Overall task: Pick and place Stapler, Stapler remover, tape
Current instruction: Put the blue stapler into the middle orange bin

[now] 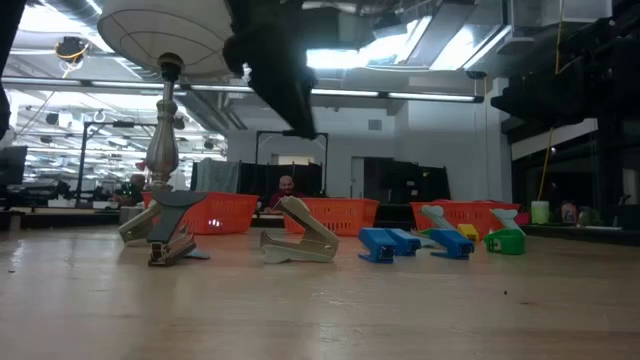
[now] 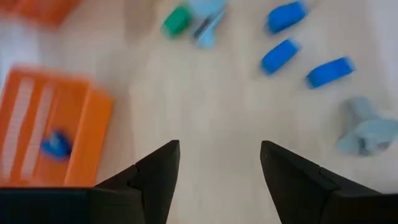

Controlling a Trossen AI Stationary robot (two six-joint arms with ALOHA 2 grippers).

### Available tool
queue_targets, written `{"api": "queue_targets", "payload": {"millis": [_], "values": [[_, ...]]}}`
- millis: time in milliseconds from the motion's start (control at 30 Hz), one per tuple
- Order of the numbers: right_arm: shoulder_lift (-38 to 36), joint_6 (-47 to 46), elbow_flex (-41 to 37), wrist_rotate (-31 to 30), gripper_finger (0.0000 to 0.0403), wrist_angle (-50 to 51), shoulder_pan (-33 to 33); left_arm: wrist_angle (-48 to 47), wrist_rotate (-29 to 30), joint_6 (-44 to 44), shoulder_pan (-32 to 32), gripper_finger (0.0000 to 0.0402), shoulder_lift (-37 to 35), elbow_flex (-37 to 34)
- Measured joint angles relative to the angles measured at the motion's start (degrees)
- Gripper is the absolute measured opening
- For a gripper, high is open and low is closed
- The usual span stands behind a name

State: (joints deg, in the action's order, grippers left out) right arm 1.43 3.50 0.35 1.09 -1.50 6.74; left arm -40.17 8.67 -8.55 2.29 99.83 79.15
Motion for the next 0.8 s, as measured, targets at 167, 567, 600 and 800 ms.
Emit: {"api": "queue_targets", "payload": {"millis": [167,567,600,800], "values": [[0.00,0.01,-0.01,-0.01,0.0188,0.00,-0.02,9.22,-1.12,-8.72,4.32,0.0216,1.53,0.11],[0.00,0.01,0.00,0.01,0.0188,0.00,-0.02,12.87,-1.63,-25.64,7.21,0.0211,13.74,9.44],[0.00,0.01,-0.01,0.01,0.0188,0.00,0.00,11.66,-1.96,-27.50,7.27,0.0211,15.40,11.20],[0.02,-0.01,-0.01,-0.01,0.0188,0.00,0.00,3.75,-1.90,-35.13,7.51,0.0211,22.91,19.06]]}}
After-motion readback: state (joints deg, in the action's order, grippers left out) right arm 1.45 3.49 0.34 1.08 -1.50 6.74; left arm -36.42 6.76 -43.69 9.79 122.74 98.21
